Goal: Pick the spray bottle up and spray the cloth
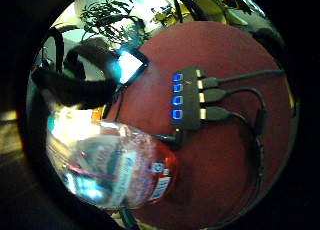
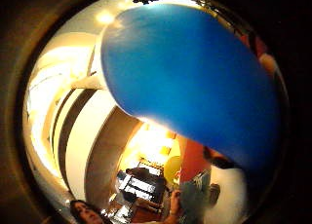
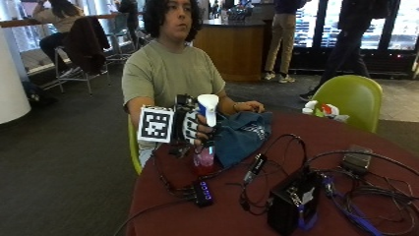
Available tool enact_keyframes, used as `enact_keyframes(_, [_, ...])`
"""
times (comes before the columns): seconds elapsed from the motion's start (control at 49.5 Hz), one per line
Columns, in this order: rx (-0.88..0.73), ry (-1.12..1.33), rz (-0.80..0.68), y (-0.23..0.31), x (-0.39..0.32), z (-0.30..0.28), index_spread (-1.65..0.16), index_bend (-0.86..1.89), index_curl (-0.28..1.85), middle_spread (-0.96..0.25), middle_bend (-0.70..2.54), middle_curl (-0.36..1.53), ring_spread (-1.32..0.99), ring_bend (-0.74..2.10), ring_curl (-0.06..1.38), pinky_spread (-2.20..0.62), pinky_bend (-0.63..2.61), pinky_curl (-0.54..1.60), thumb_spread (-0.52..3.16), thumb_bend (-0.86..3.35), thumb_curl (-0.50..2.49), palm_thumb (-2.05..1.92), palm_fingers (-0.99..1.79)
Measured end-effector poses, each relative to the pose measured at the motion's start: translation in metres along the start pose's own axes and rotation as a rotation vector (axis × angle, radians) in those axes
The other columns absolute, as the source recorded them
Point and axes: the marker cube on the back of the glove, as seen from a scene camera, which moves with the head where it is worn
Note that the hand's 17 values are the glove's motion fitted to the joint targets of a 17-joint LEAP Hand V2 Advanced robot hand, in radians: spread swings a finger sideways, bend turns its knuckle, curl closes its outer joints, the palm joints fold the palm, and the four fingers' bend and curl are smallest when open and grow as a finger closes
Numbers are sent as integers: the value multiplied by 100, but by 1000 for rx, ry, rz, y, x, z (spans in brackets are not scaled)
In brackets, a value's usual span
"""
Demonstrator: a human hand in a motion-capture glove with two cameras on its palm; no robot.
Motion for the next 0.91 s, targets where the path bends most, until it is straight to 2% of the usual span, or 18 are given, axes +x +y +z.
enact_keyframes(0.121, [-24,-142,27,11,-23,-8,-23,12,34,-11,43,43,-13,46,40,-7,32,34,77,7,50,99,118])
enact_keyframes(0.182, [7,-197,-16,15,-39,-18,-23,14,35,-12,44,44,-14,45,40,-9,33,35,70,6,52,104,116])
enact_keyframes(0.243, [-37,-220,-80,23,-57,-33,-24,20,37,-13,44,45,-15,45,41,-9,28,35,62,6,55,109,117])
enact_keyframes(0.344, [-67,-224,-85,22,-98,-51,-25,21,40,-15,48,48,-17,47,43,-14,28,37,52,1,58,108,127])
enact_keyframes(0.425, [-269,-196,-128,35,-132,-59,-26,23,43,-17,50,49,-19,50,45,-18,32,38,46,-4,60,103,137])
enact_keyframes(0.566, [-597,-26,-267,50,-185,-50,-26,23,46,-18,53,51,-20,53,46,-22,38,40,44,-4,62,99,136])
enact_keyframes(0.728, [-904,307,-237,75,-228,-19,-26,24,49,-18,56,52,-21,55,48,-23,41,42,43,-3,65,98,135])
enact_keyframes(0.91, [-1176,709,-131,99,-220,29,-26,24,51,-18,57,53,-20,56,48,-23,43,42,43,-3,68,97,133])
